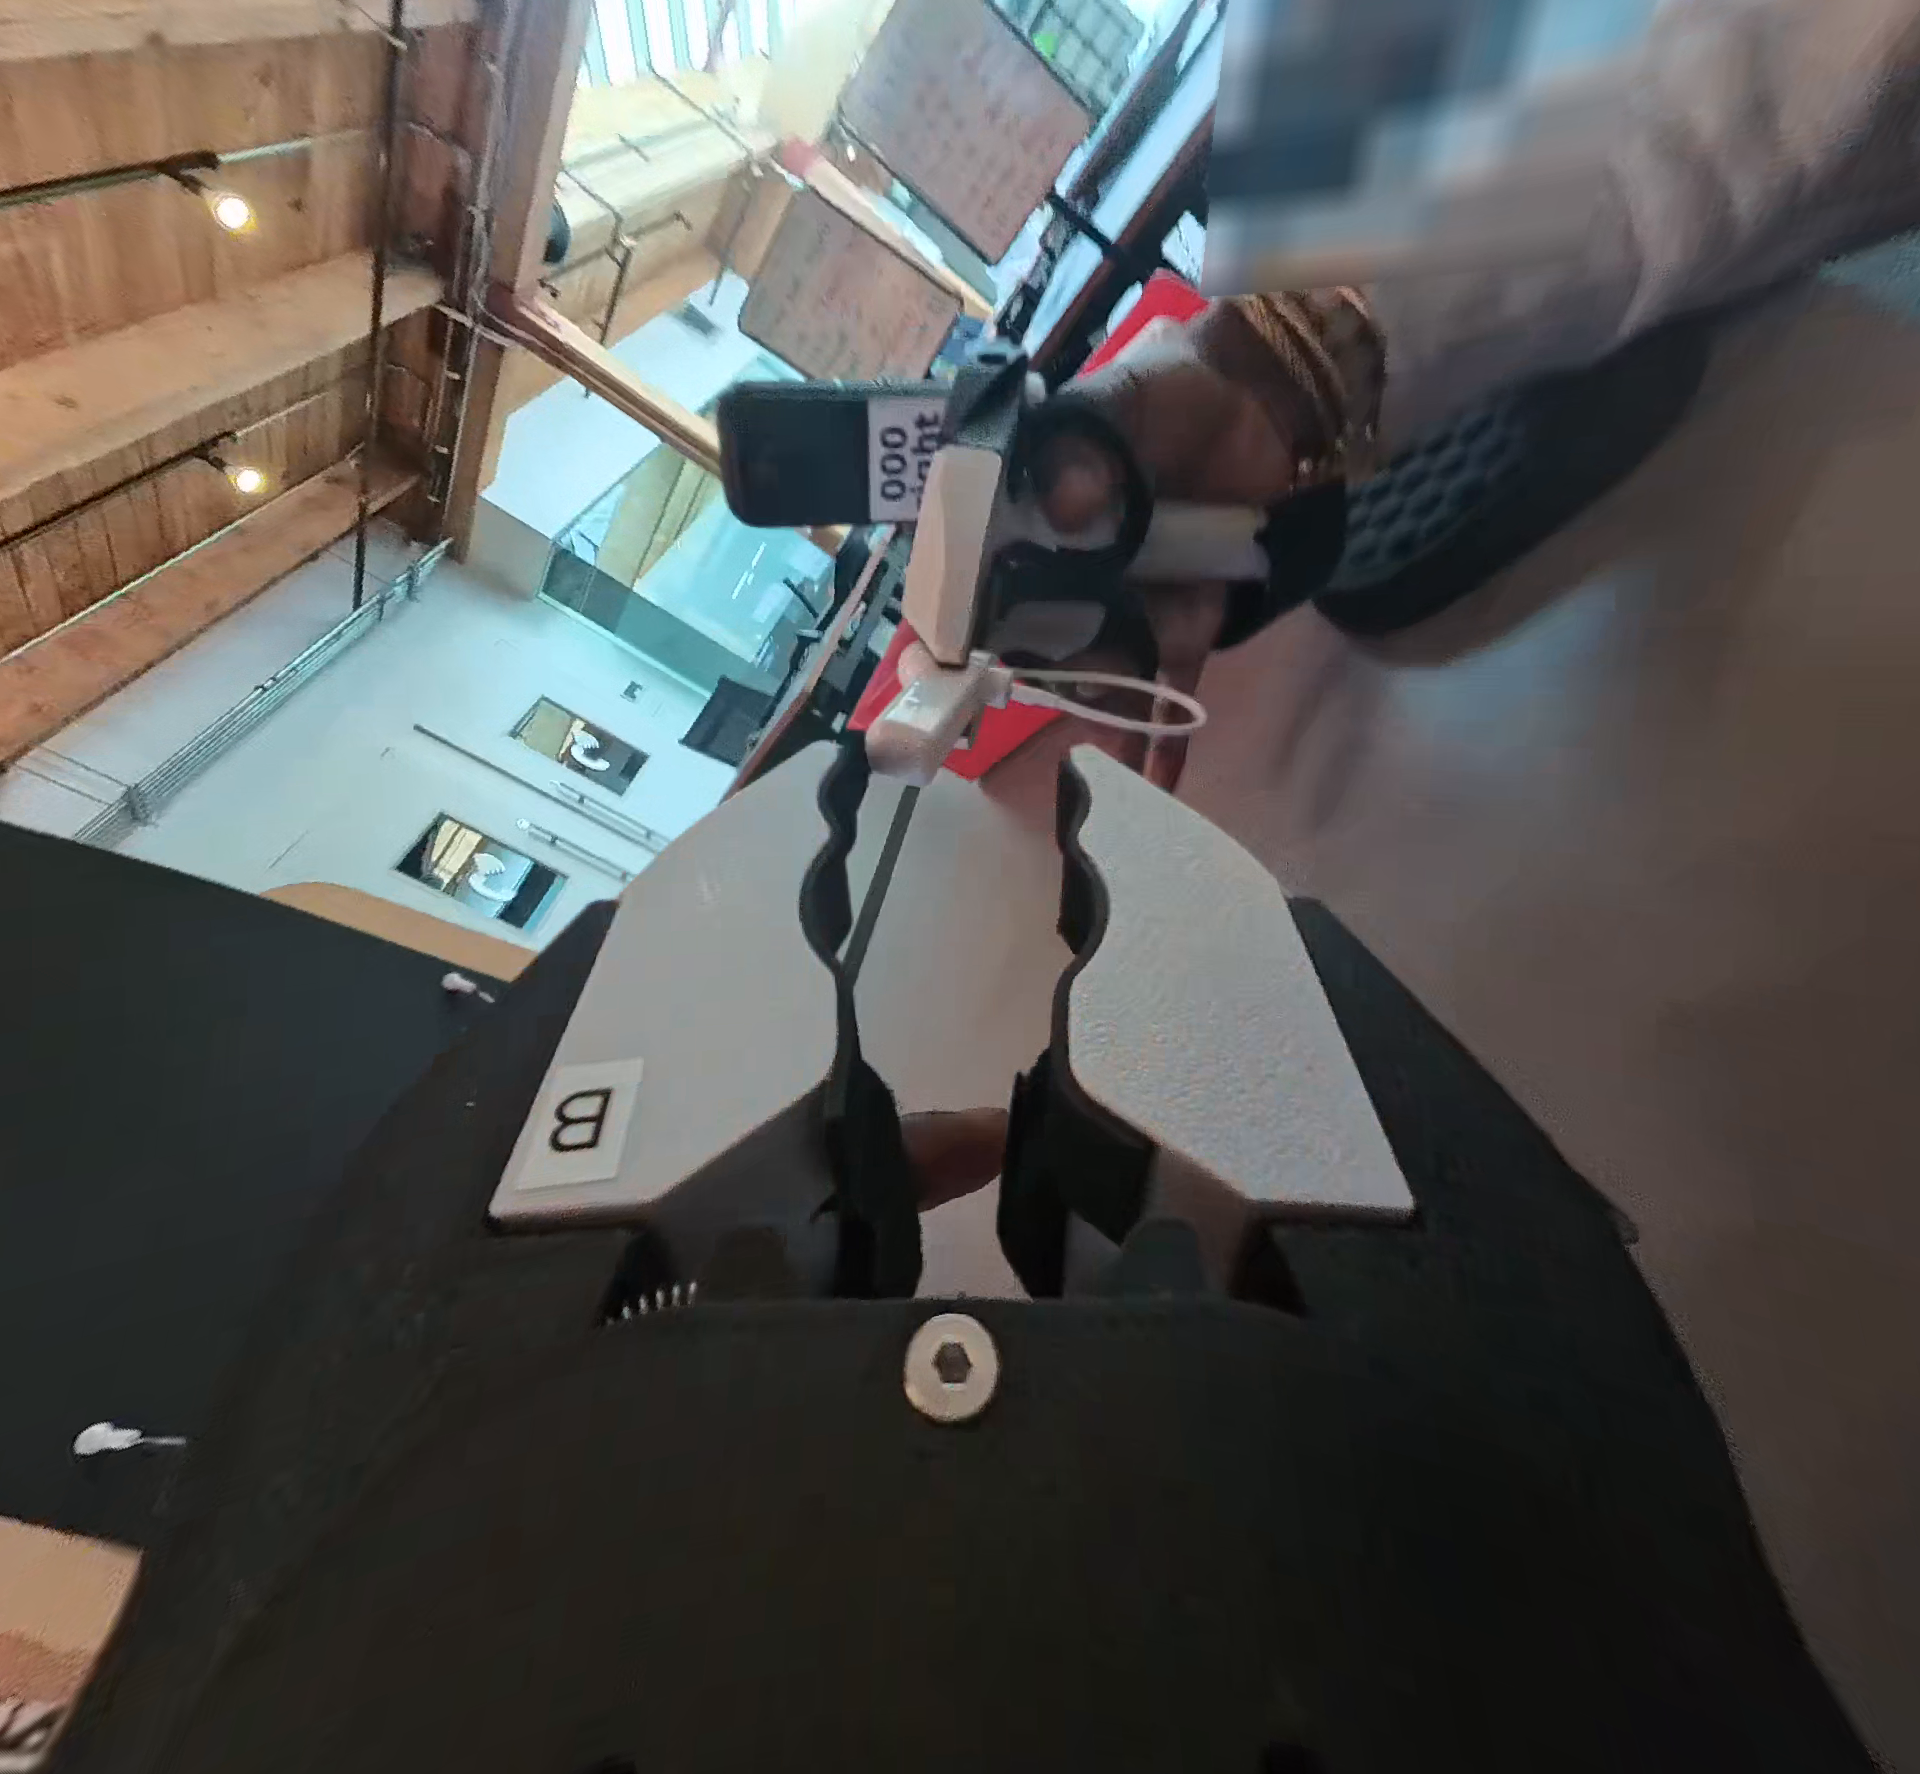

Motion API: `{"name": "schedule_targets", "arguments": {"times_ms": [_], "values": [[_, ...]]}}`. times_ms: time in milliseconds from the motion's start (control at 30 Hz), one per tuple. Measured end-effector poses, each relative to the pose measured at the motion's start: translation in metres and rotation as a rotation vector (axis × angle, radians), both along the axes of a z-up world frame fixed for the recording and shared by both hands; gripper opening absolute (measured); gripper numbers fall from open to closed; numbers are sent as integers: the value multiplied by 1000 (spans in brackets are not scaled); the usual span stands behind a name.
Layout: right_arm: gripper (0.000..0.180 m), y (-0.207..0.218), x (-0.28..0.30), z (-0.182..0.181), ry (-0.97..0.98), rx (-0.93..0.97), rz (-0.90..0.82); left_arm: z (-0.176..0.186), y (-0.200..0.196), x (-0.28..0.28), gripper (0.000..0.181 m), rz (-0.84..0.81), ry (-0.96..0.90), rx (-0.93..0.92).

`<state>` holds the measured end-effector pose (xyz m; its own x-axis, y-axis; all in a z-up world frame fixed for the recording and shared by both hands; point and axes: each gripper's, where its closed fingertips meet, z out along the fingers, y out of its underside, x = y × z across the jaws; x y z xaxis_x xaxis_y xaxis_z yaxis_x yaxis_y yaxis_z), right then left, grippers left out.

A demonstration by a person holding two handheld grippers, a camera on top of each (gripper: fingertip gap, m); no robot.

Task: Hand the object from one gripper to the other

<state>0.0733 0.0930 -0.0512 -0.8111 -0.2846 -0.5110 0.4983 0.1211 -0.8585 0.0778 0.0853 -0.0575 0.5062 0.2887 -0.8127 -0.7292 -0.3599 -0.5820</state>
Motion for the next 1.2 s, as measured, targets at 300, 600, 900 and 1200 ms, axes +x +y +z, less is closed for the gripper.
{"name": "schedule_targets", "arguments": {"times_ms": [300,600,900,1200], "values": [[13,-6,11,-12,28,66,41,-5,2,2,13,-26,-107,2],[50,29,-16,63,640,-456,-426,23,-21,0,13,-336,-932,427],[46,-13,18,9,1666,-242,-428,7,-10,12,13,-488,-1318,398],[13,-14,17,7,1416,-176,-366,10,-3,14,43,-431,-1049,373]]}}
